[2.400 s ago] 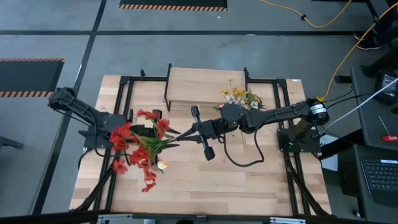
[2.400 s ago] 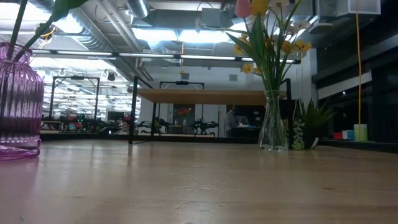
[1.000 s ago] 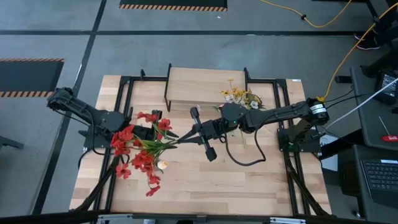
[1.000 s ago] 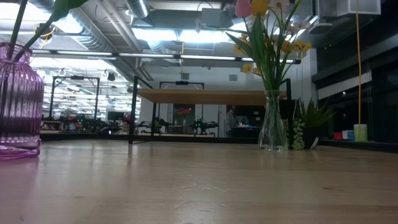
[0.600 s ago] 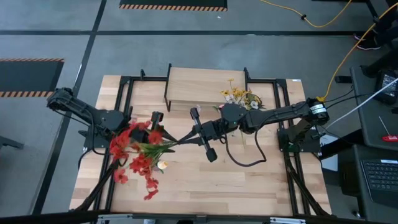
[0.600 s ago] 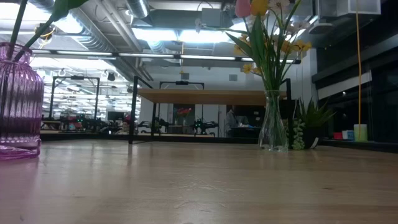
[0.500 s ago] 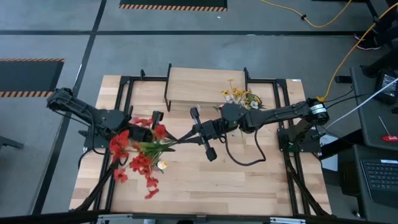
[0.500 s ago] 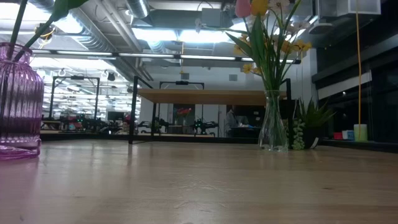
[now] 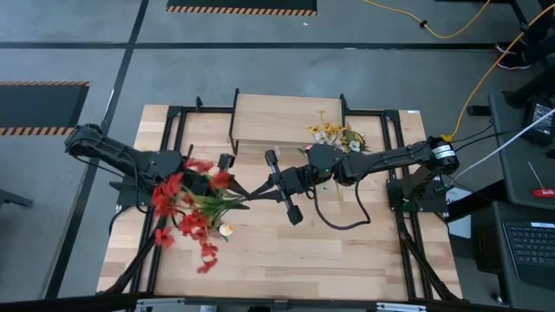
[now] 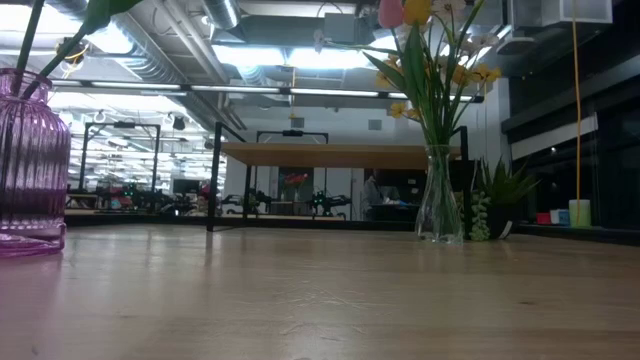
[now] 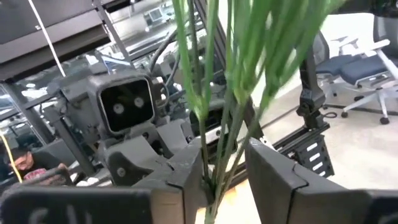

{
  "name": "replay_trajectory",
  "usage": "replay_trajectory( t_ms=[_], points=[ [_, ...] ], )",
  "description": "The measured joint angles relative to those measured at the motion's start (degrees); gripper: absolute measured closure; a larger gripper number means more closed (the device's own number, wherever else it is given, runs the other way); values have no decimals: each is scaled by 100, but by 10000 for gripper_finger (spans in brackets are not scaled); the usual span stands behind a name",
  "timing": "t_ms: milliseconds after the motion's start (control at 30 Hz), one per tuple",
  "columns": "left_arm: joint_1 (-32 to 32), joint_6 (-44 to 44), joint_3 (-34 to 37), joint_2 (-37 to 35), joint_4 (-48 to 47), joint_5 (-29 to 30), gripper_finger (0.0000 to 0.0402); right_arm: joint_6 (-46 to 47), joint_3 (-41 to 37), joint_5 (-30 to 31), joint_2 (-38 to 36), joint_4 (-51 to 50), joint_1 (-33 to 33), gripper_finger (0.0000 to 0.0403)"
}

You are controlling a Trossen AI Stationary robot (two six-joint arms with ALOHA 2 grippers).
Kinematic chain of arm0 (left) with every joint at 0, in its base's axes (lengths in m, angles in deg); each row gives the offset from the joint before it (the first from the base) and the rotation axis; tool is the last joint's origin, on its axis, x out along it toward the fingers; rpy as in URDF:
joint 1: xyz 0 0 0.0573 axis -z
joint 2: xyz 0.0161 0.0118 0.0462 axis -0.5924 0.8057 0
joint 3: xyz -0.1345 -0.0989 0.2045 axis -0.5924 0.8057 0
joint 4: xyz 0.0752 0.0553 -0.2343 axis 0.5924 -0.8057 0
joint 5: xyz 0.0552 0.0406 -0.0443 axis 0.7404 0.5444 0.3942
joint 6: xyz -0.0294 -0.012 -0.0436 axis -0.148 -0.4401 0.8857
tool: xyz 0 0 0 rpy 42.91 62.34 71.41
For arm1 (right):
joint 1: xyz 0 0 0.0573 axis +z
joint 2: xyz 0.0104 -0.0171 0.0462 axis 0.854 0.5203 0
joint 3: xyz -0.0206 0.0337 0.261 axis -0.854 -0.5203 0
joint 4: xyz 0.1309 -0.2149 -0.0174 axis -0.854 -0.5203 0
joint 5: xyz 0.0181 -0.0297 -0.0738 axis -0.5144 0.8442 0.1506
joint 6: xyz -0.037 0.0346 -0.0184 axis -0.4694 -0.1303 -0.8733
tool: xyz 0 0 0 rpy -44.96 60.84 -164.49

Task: Pick and place flowers into a vace then onto a shelf
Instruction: Put the red flowers into the violet vase

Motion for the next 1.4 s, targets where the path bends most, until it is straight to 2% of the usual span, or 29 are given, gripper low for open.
replay_trajectory(
  t_ms=[467, 600, 667, 800, 1100, 1200, 1267, 1400],
  points=[
    [7, 6, 0, -75, -20, -222, 357, 17, 0, -2, 0, -37, 7, 403],
    [7, 14, 0, -75, -20, -92, 390, 23, 0, -1, 0, -66, 7, 402],
    [11, 21, 0, -77, -35, -7, 394, 29, 0, 0, 0, -105, 4, 399],
    [11, 23, 0, -112, -87, 29, 396, -91, 0, 25, 0, -120, 21, 376],
    [79, 401, 0, -550, -490, 48, 397, -433, 4, 48, -108, -141, 154, 287],
    [249, 508, 0, -757, -762, 242, 397, -412, 4, 114, -198, -291, 139, 276],
    [425, 551, 0, -899, -1036, 575, 397, -325, 4, 418, -278, -577, 138, 279],
    [915, 766, 0, -1188, -1498, 1466, 398, -270, 9, 1235, -326, -1062, 159, 317]
  ],
)
